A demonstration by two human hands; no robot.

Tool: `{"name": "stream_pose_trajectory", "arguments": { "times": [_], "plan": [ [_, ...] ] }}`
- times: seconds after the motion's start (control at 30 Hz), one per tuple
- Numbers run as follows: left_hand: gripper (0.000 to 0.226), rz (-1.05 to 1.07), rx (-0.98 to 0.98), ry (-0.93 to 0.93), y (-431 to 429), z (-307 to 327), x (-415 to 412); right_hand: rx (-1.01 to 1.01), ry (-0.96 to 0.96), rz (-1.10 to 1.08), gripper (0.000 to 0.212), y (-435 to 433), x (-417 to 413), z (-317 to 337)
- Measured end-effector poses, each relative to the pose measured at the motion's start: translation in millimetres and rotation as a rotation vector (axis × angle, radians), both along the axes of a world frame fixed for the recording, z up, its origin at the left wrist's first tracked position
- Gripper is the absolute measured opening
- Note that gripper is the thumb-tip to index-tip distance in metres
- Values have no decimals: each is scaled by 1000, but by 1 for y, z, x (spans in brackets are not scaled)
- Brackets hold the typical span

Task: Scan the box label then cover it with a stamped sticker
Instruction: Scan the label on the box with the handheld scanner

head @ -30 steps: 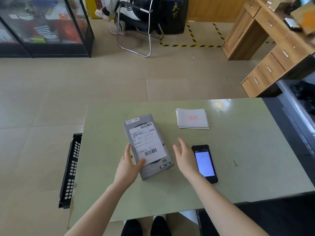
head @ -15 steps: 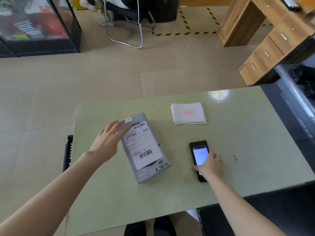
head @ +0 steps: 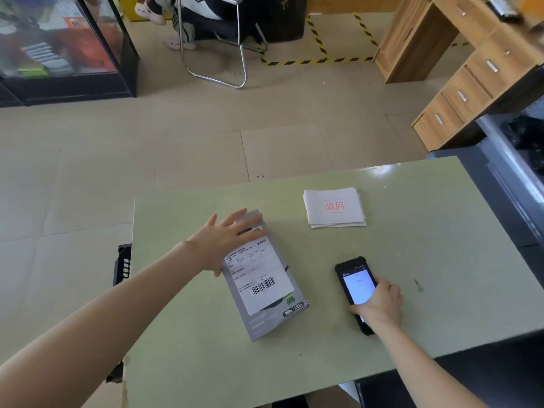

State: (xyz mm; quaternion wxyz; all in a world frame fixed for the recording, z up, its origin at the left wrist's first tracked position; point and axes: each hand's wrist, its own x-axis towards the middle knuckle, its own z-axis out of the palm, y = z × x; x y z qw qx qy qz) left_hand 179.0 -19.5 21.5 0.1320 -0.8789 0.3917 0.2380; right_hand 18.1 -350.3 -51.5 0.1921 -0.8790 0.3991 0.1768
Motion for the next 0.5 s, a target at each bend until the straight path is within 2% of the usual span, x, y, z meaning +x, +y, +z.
{"name": "stream_pose_trajectory", "arguments": {
  "times": [0.13,0.3,0.4,0.5],
  "plan": [
    [149,-135,88,32,-16,6,9,-15,14,83,85,0,-3,8],
    [149,-101,35,62,-15,5,8,31,-65,85,85,3,2,27],
    [144,-10,-51,73,-7,1,1,37,-128,111,87,6,12,45],
    [139,181,-169,83,7,-4,-11,61,-195,173,85,12,22,66]
  ]
}}
